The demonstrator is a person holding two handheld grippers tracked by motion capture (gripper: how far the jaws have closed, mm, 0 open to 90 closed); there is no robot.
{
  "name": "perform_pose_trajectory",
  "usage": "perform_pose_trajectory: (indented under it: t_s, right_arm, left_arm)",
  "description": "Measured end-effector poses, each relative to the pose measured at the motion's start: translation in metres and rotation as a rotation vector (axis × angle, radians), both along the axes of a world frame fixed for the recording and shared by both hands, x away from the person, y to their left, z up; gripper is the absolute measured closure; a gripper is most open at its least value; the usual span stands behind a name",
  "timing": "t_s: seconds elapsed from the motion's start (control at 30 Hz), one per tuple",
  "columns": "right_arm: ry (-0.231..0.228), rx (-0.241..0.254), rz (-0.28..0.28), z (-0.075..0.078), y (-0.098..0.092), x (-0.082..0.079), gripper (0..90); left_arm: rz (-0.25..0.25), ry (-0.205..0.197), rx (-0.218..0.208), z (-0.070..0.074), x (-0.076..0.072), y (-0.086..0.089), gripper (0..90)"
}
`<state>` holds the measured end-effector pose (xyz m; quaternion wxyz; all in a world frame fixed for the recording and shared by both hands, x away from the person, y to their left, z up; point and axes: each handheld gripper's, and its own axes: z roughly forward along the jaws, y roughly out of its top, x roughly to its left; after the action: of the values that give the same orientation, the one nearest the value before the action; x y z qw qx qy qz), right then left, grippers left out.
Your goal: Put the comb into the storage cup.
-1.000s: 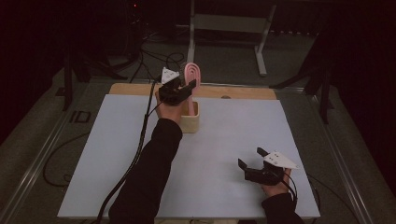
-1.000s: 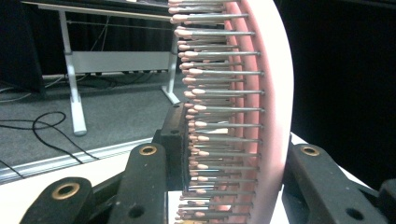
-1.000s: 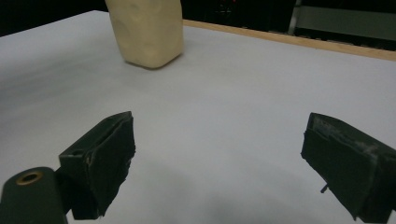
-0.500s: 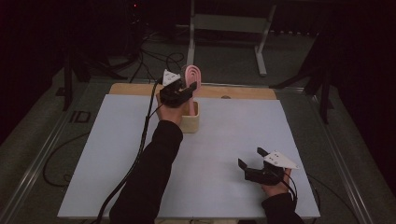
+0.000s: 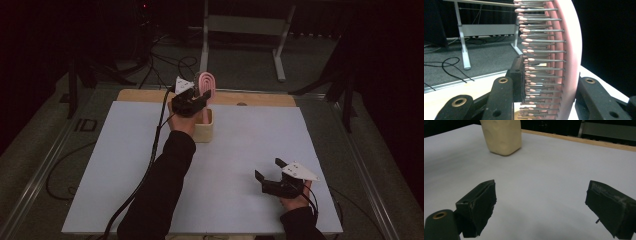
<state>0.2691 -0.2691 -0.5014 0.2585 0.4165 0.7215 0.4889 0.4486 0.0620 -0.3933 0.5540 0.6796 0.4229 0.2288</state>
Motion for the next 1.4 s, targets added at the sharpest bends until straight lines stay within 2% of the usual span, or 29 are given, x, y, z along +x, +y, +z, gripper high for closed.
perform_pose_trajectory:
  t_s: [1.13, 1.4]
  right_arm:
    - [0.002, -0.002, 0.002, 0.0, 0.0, 0.0, 9.6]
    - [0.006, -0.005, 0.001, 0.0, 0.001, 0.0, 9.6]
  left_arm:
    - [-0.009, 0.016, 0.021, -0.011, -0.002, -0.005, 63.7]
    - [0.001, 0.031, 0.011, -0.02, -0.003, 0.001, 63.7]
